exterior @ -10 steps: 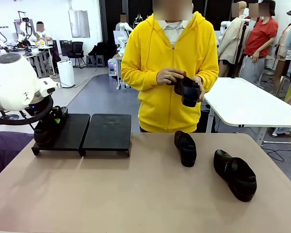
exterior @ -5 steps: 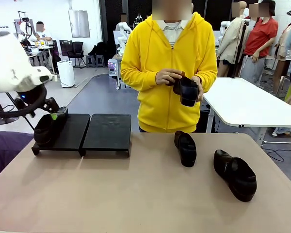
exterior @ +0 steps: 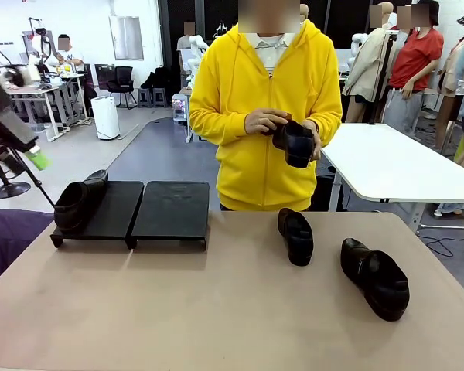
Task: Organize the shoes by placing them on the stand.
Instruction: Place the Shoe from the middle of the table onto the Shoes Stand, then pick up one Shoe and place it in the middle of the table.
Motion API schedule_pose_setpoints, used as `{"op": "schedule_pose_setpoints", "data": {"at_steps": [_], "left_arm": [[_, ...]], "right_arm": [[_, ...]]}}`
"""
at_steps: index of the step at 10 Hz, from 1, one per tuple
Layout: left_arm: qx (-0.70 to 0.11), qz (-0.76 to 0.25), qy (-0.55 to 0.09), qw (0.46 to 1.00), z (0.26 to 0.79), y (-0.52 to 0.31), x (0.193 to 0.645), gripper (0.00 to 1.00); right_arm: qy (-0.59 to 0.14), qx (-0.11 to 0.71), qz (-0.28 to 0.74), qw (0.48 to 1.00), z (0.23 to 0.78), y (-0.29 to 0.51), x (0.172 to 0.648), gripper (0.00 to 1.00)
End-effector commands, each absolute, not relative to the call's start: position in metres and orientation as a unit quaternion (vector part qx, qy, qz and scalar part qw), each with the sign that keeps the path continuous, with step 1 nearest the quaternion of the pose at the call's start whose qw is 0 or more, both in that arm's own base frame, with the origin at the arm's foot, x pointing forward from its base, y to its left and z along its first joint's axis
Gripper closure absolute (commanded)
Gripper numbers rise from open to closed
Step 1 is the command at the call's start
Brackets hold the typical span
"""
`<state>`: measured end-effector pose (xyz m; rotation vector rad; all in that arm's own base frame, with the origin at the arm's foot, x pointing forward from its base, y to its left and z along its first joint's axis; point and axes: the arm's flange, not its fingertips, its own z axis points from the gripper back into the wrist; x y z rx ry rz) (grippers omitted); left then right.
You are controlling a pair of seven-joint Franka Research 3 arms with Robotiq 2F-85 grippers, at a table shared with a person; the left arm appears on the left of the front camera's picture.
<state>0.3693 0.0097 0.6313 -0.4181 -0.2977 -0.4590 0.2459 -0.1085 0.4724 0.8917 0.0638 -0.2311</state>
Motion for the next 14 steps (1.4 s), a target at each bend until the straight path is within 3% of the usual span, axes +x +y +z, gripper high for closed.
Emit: {"op": "schedule_pose_setpoints", "data": {"at_steps": [1,2,3,6,7,14], "left_arm": [[-0.255,-0.133,-0.166,0.943,0.605,-0.006,0.308,0.00],[-0.294,-0.099,-0.183,0.933,0.599,0.001,0.282,0.00],[-0.330,-0.070,-0.154,0.929,0.584,0.018,0.286,0.00],[-0.245,-0.117,0.035,0.962,0.545,0.054,0.356,0.00],[-0.302,-0.063,-0.088,0.947,0.557,0.036,0.293,0.00],[-0.302,-0.063,-0.088,0.947,0.557,0.036,0.293,0.00]], "right_arm": [[0.028,0.430,-0.099,0.897,0.474,-0.113,0.244,0.00],[0.028,0.430,-0.099,0.897,0.474,-0.113,0.244,0.00],[0.028,0.430,-0.099,0.897,0.474,-0.113,0.244,0.00],[0.028,0.430,-0.099,0.897,0.474,-0.113,0.244,0.00],[0.028,0.430,-0.099,0.897,0.474,-0.113,0.244,0.00],[0.028,0.430,-0.099,0.897,0.474,-0.113,0.244,0.00]]}}
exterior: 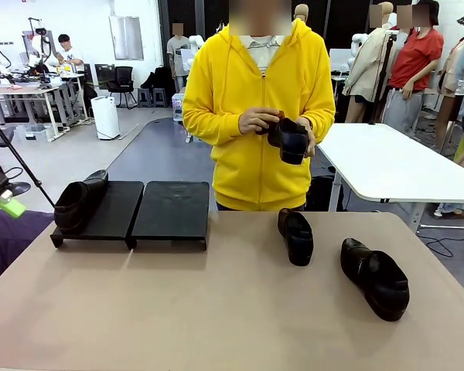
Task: Organize the shoes by placing them on the stand.
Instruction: Pick up one Shoe and place it in the middle of the table.
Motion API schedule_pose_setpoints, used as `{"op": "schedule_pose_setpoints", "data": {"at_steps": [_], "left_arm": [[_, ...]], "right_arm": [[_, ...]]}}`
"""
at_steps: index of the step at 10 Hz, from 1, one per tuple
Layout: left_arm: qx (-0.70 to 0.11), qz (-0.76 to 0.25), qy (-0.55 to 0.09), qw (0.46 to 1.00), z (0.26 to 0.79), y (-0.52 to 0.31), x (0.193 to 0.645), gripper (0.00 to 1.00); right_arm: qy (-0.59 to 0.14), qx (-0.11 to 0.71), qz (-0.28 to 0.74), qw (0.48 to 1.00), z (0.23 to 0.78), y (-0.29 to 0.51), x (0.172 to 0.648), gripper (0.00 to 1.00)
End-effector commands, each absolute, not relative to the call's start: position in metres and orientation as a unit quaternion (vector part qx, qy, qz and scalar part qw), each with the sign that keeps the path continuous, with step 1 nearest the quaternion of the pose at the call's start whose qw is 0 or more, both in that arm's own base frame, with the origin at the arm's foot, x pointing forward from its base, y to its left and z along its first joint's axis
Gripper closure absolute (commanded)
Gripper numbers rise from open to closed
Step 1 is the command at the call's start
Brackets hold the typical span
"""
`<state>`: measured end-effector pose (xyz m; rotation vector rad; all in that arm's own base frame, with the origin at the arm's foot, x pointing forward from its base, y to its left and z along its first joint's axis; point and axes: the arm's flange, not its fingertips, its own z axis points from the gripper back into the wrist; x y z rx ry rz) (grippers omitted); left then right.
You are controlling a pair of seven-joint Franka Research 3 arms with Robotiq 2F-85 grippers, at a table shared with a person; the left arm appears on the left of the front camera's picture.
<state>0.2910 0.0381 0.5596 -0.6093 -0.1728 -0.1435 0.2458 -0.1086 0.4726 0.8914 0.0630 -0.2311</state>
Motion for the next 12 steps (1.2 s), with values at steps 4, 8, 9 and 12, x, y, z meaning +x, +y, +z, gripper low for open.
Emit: {"op": "schedule_pose_setpoints", "data": {"at_steps": [4,8,9,12], "left_arm": [[-0.302,-0.063,-0.088,0.947,0.557,0.036,0.293,0.00],[-0.302,-0.063,-0.088,0.947,0.557,0.036,0.293,0.00],[-0.302,-0.063,-0.088,0.947,0.557,0.036,0.293,0.00],[-0.302,-0.063,-0.088,0.947,0.557,0.036,0.293,0.00]], "right_arm": [[0.028,0.430,-0.099,0.897,0.474,-0.113,0.244,0.00],[0.007,0.380,-0.082,0.921,0.489,-0.078,0.278,0.00],[0.013,0.337,-0.069,0.939,0.497,-0.053,0.304,0.00],[-0.029,0.259,0.006,0.965,0.493,0.022,0.385,0.00]]}}
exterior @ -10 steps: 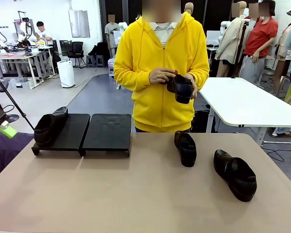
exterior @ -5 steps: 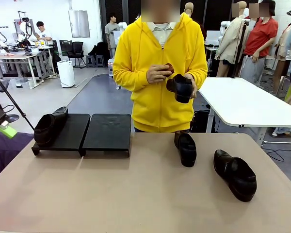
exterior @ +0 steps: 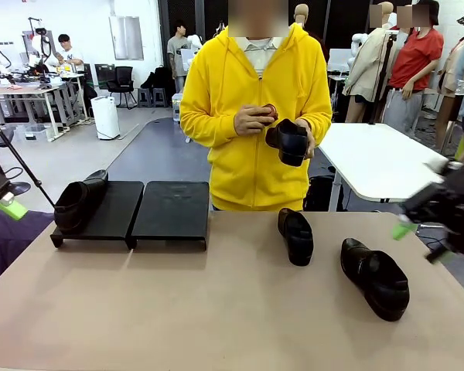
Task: Organize the shoes by placing them on the stand.
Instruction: Pick up one Shoe and place it in the middle of the table.
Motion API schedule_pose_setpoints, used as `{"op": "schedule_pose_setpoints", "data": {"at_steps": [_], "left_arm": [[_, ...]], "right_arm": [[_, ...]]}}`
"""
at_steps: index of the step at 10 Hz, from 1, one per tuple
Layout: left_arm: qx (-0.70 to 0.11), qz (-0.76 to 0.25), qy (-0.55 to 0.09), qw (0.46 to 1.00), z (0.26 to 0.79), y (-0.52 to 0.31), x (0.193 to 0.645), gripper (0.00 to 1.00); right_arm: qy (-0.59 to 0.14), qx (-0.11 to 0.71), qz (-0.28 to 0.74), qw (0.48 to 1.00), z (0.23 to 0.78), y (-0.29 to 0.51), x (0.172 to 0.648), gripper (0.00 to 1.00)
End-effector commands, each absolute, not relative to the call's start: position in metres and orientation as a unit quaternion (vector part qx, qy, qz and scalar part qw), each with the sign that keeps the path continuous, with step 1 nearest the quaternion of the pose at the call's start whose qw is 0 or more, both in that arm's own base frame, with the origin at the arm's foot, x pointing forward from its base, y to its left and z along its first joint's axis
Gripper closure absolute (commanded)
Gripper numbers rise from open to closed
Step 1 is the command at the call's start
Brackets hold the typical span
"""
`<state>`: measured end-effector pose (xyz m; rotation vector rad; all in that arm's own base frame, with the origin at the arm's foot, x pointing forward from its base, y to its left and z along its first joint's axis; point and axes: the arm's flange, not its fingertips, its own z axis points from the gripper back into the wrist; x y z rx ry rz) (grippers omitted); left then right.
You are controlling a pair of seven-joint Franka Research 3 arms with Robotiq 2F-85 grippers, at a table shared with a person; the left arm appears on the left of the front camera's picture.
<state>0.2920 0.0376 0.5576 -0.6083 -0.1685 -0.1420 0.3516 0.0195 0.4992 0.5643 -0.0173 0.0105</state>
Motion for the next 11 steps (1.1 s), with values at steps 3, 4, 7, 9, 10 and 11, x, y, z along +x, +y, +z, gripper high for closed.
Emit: {"op": "schedule_pose_setpoints", "data": {"at_steps": [3,4,7,9,10,11], "left_arm": [[-0.302,-0.063,-0.088,0.947,0.557,0.036,0.293,0.00],[-0.302,-0.063,-0.088,0.947,0.557,0.036,0.293,0.00],[-0.302,-0.063,-0.088,0.947,0.557,0.036,0.293,0.00],[-0.302,-0.063,-0.088,0.947,0.557,0.036,0.293,0.00],[-0.302,-0.063,-0.088,0.947,0.557,0.036,0.293,0.00],[-0.302,-0.063,-0.088,0.947,0.557,0.036,0.293,0.00]], "right_arm": [[-0.083,0.212,0.034,0.973,0.490,0.039,0.413,0.00],[-0.102,0.191,0.019,0.976,0.500,0.023,0.400,0.00],[-0.125,0.212,-0.021,0.969,0.534,-0.042,0.328,0.00],[-0.202,0.241,-0.015,0.949,0.534,-0.052,0.318,0.00],[-0.206,0.245,0.000,0.947,0.535,-0.052,0.323,0.00],[-0.194,0.249,-0.001,0.949,0.547,-0.065,0.310,0.00]]}}
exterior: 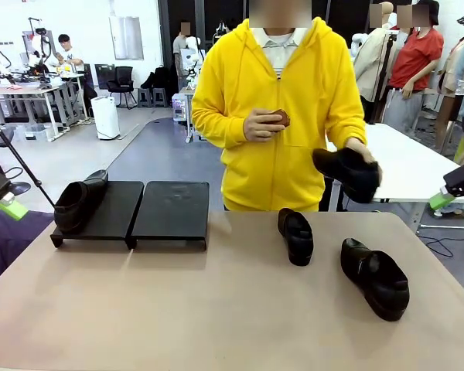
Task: Organize the shoes by placing them on the stand.
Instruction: Pick up one Shoe and place it in the middle of the table.
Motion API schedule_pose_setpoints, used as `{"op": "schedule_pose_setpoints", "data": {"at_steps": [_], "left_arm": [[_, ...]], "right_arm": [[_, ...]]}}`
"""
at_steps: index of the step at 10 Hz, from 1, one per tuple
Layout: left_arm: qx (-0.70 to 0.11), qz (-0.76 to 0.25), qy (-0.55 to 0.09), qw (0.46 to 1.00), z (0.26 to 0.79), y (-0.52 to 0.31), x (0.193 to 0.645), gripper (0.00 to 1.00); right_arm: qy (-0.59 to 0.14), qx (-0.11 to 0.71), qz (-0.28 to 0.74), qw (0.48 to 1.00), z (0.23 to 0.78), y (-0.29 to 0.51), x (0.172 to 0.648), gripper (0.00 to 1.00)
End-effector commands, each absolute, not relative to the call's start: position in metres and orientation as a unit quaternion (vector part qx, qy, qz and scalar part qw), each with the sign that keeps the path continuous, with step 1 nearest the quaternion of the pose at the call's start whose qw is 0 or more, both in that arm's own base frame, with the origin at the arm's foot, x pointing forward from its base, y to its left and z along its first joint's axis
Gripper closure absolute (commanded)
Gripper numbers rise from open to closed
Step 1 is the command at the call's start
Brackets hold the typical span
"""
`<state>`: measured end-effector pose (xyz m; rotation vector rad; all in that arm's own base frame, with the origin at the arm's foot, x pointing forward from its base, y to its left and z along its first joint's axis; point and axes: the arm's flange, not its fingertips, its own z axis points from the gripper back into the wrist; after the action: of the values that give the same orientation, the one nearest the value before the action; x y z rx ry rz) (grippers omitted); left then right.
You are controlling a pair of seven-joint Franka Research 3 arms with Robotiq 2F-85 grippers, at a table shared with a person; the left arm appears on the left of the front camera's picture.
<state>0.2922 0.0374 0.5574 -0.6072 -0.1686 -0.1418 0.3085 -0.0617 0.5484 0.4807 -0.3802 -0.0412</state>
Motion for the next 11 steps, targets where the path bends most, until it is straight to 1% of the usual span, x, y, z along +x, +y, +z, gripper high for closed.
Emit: {"op": "schedule_pose_setpoints", "data": {"at_steps": [1,2,3,4,7,11], "left_arm": [[-0.302,-0.063,-0.088,0.947,0.557,0.036,0.293,0.00],[-0.302,-0.063,-0.088,0.947,0.557,0.036,0.293,0.00],[-0.302,-0.063,-0.088,0.947,0.557,0.036,0.293,0.00],[-0.302,-0.063,-0.088,0.947,0.557,0.036,0.293,0.00],[-0.302,-0.063,-0.088,0.947,0.557,0.036,0.293,0.00],[-0.302,-0.063,-0.088,0.947,0.557,0.036,0.293,0.00]], "right_arm": [[-0.173,0.267,-0.011,0.948,0.579,-0.088,0.276,0.00],[-0.165,0.251,-0.026,0.953,0.619,-0.116,0.236,0.00],[-0.171,0.237,-0.056,0.955,0.643,-0.133,0.213,0.00],[-0.175,0.229,-0.077,0.954,0.654,-0.144,0.199,0.00],[-0.175,0.243,-0.090,0.950,0.649,-0.158,0.190,0.00],[-0.187,0.237,-0.100,0.948,0.645,-0.147,0.200,0.00]]}}
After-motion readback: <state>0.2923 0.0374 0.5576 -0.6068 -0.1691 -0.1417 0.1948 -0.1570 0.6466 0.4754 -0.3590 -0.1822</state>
